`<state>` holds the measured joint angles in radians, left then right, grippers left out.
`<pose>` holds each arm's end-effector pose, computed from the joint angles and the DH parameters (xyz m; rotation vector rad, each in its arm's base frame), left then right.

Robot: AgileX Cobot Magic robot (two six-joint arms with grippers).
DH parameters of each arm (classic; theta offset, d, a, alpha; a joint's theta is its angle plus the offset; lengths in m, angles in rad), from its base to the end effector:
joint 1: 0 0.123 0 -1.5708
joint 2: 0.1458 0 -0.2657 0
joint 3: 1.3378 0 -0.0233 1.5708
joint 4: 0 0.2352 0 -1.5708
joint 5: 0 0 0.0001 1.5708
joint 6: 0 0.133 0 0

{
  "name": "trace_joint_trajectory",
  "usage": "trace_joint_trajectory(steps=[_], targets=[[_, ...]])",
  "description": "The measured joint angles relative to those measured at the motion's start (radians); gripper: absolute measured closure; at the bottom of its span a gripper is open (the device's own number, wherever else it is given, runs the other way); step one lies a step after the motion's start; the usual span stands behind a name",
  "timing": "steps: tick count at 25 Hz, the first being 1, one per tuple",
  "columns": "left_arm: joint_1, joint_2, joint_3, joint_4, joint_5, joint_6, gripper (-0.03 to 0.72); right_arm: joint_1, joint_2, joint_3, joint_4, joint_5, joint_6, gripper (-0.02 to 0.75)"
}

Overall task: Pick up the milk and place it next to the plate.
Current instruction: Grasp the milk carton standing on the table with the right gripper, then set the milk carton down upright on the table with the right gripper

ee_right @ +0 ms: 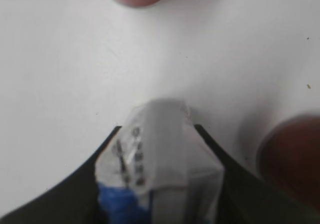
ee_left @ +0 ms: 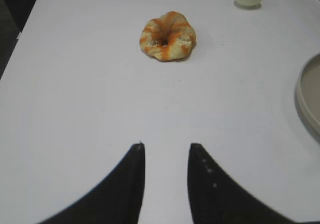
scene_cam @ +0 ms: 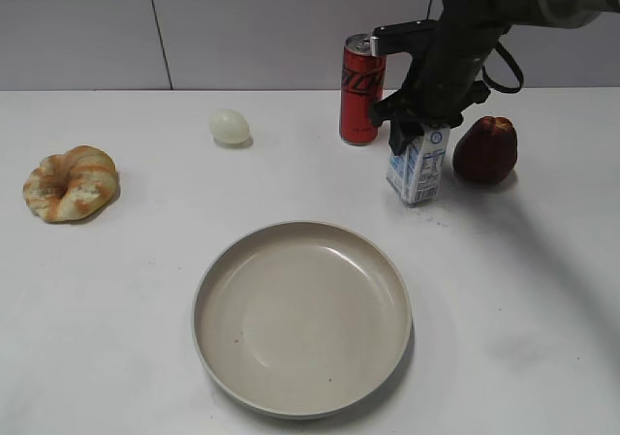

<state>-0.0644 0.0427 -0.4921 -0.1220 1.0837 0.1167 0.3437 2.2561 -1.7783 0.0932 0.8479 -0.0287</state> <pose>0.0413 -0.0170 0.2445 0.1948 2.1045 -0.1169 0.4357 0.1658 0.1087 -0.4527 2.7837 0.1859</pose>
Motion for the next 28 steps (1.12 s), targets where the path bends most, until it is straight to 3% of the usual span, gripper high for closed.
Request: trace_joint_trajectory(steps=[7, 14, 21, 28], targets=[[0.0, 0.0, 0.0, 0.0, 0.0, 0.0, 0.459, 0.0, -0.091, -0.001, 0.016, 0.055, -0.097, 0.451], [0.0, 0.0, 0.0, 0.0, 0.0, 0.0, 0.459, 0.011, -0.18, -0.008, 0.202, 0.056, -0.326, 0.453], [0.0, 0.0, 0.0, 0.0, 0.0, 0.0, 0.459, 0.082, -0.181, -0.008, 0.216, 0.057, -0.629, 0.454], [0.0, 0.0, 0.0, 0.0, 0.0, 0.0, 0.459, 0.171, -0.16, -0.008, 0.227, 0.019, -0.791, 0.455]])
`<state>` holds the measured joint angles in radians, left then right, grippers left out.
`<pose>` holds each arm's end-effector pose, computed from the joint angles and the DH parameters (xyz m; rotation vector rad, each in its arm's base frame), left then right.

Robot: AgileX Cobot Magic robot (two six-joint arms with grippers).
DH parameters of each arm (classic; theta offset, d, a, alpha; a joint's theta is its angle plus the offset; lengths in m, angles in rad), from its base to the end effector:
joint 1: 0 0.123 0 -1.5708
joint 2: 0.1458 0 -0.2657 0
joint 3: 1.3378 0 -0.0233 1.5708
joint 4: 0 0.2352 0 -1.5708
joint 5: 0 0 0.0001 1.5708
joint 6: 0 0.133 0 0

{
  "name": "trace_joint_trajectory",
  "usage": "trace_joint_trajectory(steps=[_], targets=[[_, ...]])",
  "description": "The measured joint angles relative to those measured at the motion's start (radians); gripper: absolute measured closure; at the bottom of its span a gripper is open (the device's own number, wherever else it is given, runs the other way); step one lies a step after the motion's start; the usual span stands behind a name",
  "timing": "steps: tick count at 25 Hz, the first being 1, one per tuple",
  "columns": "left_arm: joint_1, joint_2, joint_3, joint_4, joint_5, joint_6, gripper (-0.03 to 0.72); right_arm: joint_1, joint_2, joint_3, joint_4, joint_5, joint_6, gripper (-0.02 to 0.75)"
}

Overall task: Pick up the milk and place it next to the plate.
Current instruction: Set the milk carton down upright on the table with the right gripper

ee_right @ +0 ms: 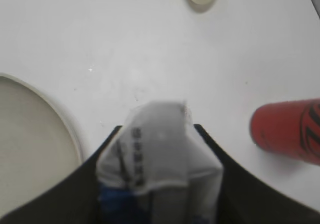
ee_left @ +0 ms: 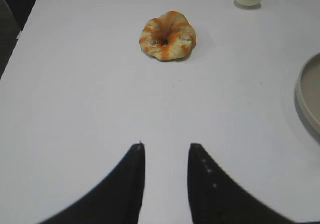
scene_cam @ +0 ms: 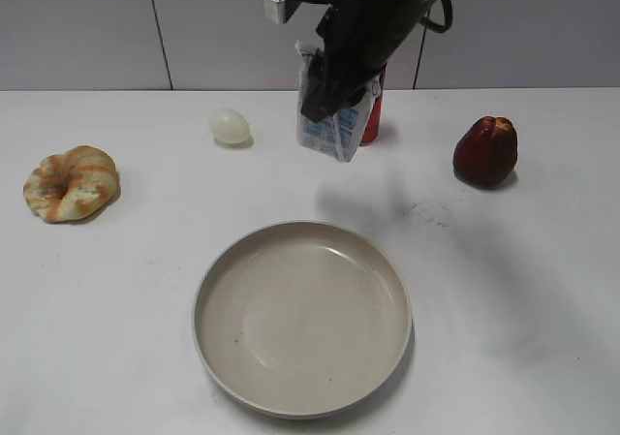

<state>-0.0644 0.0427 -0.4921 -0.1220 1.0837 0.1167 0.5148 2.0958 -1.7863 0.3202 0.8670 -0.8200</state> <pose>0.0413 -0.0170 0.2445 0.1948 2.1045 -0.1169 0.3867 0.2554 0.1891 -1.4601 2.1654 0.2858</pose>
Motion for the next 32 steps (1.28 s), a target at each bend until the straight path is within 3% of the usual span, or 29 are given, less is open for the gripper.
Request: trace_joint_trajectory(steps=[9, 24, 28, 32], targets=[[0.0, 0.0, 0.0, 0.0, 0.0, 0.0, 0.459, 0.06, 0.082, 0.0, 0.003, -0.003, -0.133, 0.455], [0.0, 0.0, 0.0, 0.0, 0.0, 0.0, 0.459, 0.065, 0.165, 0.0, 0.019, -0.003, -0.249, 0.454], [0.0, 0.0, 0.0, 0.0, 0.0, 0.0, 0.459, 0.065, 0.166, 0.0, 0.023, -0.002, -0.251, 0.42], [0.0, 0.0, 0.0, 0.0, 0.0, 0.0, 0.459, 0.065, 0.166, -0.002, 0.03, -0.006, -0.254, 0.336]])
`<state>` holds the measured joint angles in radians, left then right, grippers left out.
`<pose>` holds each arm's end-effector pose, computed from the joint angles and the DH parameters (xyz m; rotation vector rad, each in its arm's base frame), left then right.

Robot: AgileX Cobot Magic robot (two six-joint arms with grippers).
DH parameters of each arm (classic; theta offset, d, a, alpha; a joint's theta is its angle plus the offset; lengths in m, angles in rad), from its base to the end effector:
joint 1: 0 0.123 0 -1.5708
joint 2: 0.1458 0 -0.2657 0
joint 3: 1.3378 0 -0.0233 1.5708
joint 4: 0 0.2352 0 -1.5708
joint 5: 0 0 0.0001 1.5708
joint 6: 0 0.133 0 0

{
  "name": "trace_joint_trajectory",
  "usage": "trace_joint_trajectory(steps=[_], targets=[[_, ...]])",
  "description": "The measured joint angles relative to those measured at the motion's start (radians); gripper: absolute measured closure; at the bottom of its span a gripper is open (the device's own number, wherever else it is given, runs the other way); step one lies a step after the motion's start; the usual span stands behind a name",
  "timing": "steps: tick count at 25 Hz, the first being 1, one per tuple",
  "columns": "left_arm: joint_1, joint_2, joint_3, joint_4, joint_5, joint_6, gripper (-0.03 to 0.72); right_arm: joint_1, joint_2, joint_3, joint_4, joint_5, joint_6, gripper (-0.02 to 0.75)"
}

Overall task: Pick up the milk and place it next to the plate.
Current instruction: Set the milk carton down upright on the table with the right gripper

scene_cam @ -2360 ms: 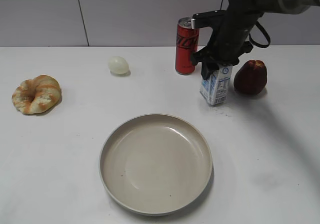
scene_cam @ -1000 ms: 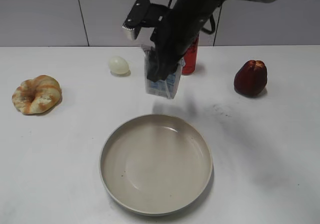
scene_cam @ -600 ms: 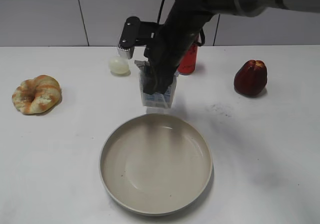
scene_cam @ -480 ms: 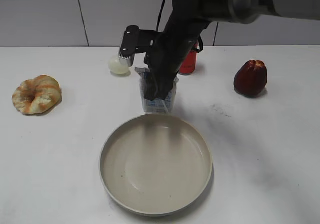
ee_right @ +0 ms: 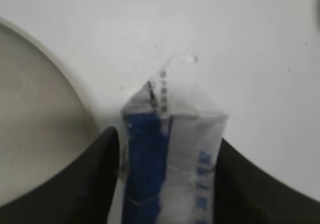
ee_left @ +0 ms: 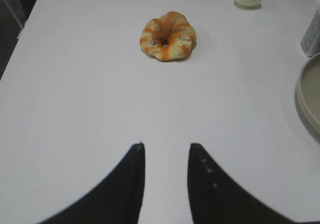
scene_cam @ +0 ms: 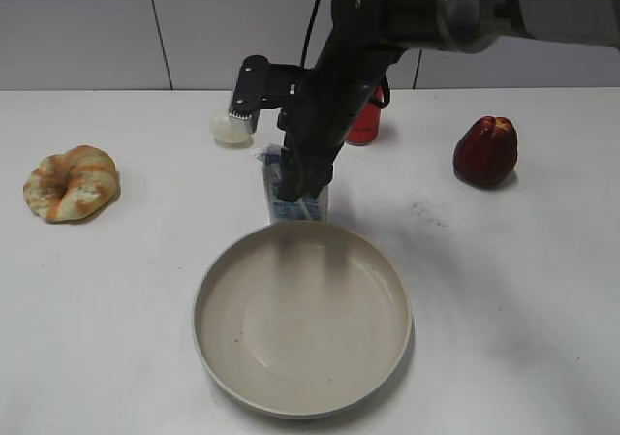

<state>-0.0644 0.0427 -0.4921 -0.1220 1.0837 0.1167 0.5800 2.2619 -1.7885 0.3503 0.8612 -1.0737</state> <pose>0.0413 -0.0170 0.2445 0.1948 2.1045 -0.1169 0.3728 0.2857 0.1135 -1.8369 2.0373 0.2965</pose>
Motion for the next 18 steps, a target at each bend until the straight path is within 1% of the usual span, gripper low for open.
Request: trace_joint_trajectory(steps=[4, 9, 11, 14, 16, 18], targets=[[0.0, 0.0, 0.0, 0.0, 0.0, 0.0, 0.459, 0.0, -0.009, 0.0, 0.02, 0.001, 0.012, 0.244], [0.0, 0.0, 0.0, 0.0, 0.0, 0.0, 0.459, -0.004, -0.127, 0.0, 0.016, 0.003, 0.098, 0.196], [0.0, 0.0, 0.0, 0.0, 0.0, 0.0, 0.459, -0.015, -0.199, 0.0, -0.002, 0.012, 0.197, 0.186], [0.0, 0.0, 0.0, 0.0, 0.0, 0.0, 0.459, -0.044, -0.317, -0.001, -0.069, 0.069, 0.371, 0.183], [0.0, 0.0, 0.0, 0.0, 0.0, 0.0, 0.459, -0.076, -0.379, -0.001, -0.131, 0.109, 0.504, 0.183], [0.0, 0.0, 0.0, 0.0, 0.0, 0.0, 0.459, -0.126, -0.439, 0.005, -0.172, 0.136, 0.62, 0.183]])
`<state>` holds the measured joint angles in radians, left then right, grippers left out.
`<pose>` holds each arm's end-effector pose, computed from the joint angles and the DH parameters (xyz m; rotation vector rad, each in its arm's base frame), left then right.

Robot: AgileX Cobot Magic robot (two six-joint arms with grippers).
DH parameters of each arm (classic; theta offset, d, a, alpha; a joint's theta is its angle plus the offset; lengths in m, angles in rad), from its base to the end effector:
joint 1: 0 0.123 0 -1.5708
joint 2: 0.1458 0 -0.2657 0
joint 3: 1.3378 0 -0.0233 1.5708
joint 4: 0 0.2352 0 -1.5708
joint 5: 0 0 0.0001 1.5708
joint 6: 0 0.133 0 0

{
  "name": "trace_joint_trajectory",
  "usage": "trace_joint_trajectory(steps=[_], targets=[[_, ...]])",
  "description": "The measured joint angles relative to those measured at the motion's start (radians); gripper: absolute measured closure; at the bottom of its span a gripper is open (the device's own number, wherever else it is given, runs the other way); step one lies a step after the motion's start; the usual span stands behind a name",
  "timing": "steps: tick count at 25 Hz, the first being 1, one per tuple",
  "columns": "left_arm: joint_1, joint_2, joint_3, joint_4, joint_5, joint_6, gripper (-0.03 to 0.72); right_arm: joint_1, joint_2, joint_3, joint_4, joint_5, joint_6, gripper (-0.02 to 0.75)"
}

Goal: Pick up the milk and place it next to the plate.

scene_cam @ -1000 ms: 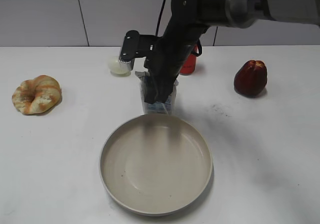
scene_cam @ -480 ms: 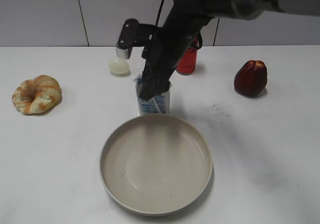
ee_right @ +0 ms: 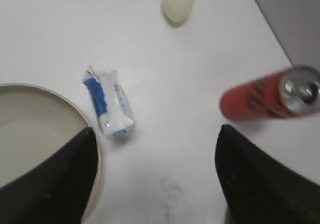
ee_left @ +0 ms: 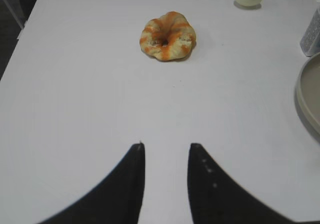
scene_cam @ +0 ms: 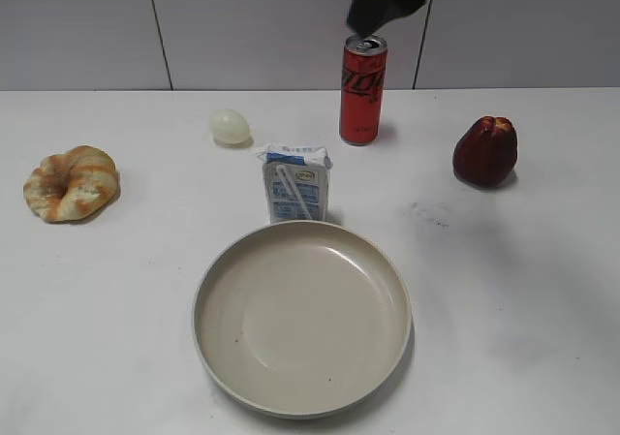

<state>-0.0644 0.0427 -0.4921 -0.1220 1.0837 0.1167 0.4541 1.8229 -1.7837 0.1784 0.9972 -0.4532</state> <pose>0.0413 -0.0170 0.2445 0.1948 2.1045 -0.1169 0.3634 0.1994 0.2961 -1.0456 2.2844 0.2282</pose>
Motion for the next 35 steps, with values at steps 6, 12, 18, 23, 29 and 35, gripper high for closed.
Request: trace_joint_trajectory(steps=[6, 12, 18, 23, 29, 35], targets=[[0.0, 0.0, 0.0, 0.0, 0.0, 0.0, 0.459, -0.204, -0.257, 0.147, -0.059, 0.101, 0.292, 0.183], [0.0, 0.0, 0.0, 0.0, 0.0, 0.0, 0.459, -0.305, -0.599, 0.464, -0.143, 0.133, 0.44, 0.197], [0.0, 0.0, 0.0, 0.0, 0.0, 0.0, 0.459, -0.307, -0.992, 0.818, -0.154, 0.076, 0.51, 0.198], [0.0, 0.0, 0.0, 0.0, 0.0, 0.0, 0.459, -0.307, -1.34, 1.054, -0.156, 0.035, 0.516, 0.197], [0.0, 0.0, 0.0, 0.0, 0.0, 0.0, 0.459, -0.307, -1.693, 1.227, -0.158, 0.034, 0.489, 0.167], [0.0, 0.0, 0.0, 0.0, 0.0, 0.0, 0.459, -0.307, -1.827, 1.326, -0.161, 0.045, 0.477, 0.135]])
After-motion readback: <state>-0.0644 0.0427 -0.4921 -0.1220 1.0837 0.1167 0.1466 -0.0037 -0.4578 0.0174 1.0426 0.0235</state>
